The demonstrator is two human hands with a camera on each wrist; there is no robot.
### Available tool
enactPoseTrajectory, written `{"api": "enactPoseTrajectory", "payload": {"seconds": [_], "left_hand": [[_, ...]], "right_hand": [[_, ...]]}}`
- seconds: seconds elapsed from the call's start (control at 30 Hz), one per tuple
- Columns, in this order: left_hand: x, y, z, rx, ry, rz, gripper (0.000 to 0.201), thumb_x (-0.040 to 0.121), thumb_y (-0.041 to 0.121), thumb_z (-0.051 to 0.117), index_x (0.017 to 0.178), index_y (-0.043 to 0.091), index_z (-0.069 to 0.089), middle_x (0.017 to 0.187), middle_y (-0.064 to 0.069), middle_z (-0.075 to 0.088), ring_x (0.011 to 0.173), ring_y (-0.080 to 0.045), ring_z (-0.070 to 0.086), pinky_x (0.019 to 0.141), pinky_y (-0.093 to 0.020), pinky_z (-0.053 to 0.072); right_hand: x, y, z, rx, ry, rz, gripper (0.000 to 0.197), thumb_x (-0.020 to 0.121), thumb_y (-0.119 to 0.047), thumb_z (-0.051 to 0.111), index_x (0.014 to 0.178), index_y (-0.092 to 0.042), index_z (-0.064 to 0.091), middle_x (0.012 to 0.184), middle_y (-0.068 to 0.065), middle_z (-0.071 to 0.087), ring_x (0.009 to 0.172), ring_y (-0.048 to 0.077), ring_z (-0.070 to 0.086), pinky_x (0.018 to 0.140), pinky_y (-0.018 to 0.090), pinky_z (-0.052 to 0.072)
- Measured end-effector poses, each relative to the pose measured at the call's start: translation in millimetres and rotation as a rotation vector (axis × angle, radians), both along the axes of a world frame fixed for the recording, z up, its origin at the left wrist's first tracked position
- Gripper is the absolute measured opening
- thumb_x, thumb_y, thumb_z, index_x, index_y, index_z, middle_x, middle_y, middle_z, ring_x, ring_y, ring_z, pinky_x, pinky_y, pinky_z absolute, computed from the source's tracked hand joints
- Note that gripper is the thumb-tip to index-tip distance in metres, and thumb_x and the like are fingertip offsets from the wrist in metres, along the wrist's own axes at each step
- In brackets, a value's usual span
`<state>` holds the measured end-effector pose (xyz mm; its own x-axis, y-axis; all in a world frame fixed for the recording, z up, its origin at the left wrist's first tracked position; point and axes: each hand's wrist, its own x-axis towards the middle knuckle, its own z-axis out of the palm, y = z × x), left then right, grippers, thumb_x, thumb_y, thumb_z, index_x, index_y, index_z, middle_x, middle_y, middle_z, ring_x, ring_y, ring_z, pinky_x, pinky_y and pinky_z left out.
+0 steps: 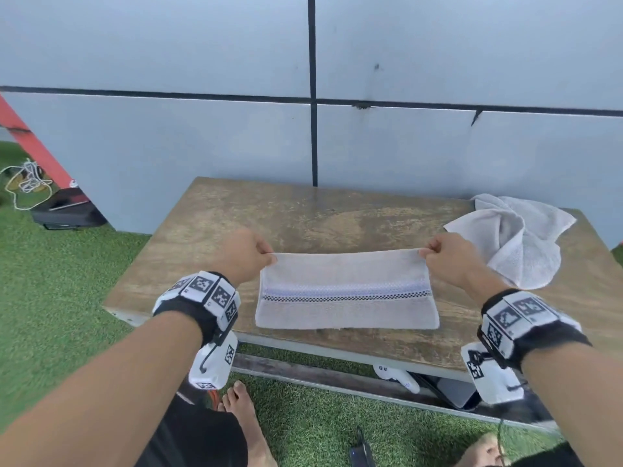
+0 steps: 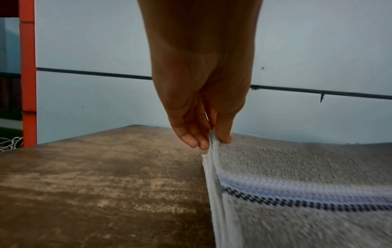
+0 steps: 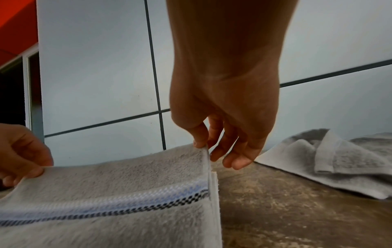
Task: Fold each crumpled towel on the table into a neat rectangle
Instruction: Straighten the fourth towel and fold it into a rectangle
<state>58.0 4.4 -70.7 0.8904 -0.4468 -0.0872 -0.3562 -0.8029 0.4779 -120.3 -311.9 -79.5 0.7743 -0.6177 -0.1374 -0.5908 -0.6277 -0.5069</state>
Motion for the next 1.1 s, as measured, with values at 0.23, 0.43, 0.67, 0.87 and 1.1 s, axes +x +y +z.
{"api": "enactPoseTrajectory", "payload": {"seconds": [0.23,0.43,0.67,0.87,1.1], "left_hand": [[14,-14,-27,-0.020,-0.002,0.069,0.008,0.088,0.018,0.074,0.086,0.013,0.081,0.086,-0.004,0.076,0.085,-0.020,0.069,0.079,-0.035,0.058],[22,-13,-35,-0.015,0.048,0.041,0.023,0.088,0.020,0.075,0.109,0.011,0.074,0.104,-0.004,0.074,0.100,-0.023,0.067,0.091,-0.037,0.055],[17,-13,-25,0.164,0.025,-0.059,0.012,0.092,0.023,0.071,0.097,0.012,0.073,0.096,-0.003,0.072,0.087,-0.017,0.063,0.074,-0.028,0.048],[10,-8,11,0.190,-0.038,-0.150,0.009,0.091,0.019,0.067,0.082,0.016,0.065,0.080,-0.001,0.058,0.075,-0.026,0.063,0.064,-0.030,0.045],[9,9,60,-0.141,-0.387,-0.103,0.012,0.093,0.027,0.065,0.100,0.017,0.063,0.100,0.001,0.064,0.087,-0.018,0.056,0.071,-0.032,0.042]], "right_hand": [[20,3,-24,-0.029,0.018,-0.072,0.022,0.094,-0.017,0.055,0.072,-0.017,0.051,0.075,0.007,0.061,0.074,0.028,0.057,0.056,0.032,0.037],[18,0,-44,-0.040,0.000,-0.059,0.014,0.095,-0.024,0.059,0.107,-0.017,0.063,0.103,0.007,0.068,0.095,0.029,0.062,0.080,0.037,0.051],[16,4,-36,-0.097,0.103,0.032,0.008,0.094,-0.019,0.062,0.088,-0.021,0.056,0.098,0.008,0.063,0.083,0.024,0.058,0.070,0.032,0.044],[15,5,-3,-0.121,0.070,0.053,0.017,0.087,-0.011,0.057,0.071,-0.015,0.053,0.077,0.009,0.063,0.074,0.030,0.059,0.054,0.030,0.038],[4,8,54,-0.225,-0.430,-0.009,0.007,0.093,-0.009,0.060,0.099,-0.008,0.063,0.099,0.010,0.060,0.091,0.028,0.055,0.088,0.037,0.043]]}}
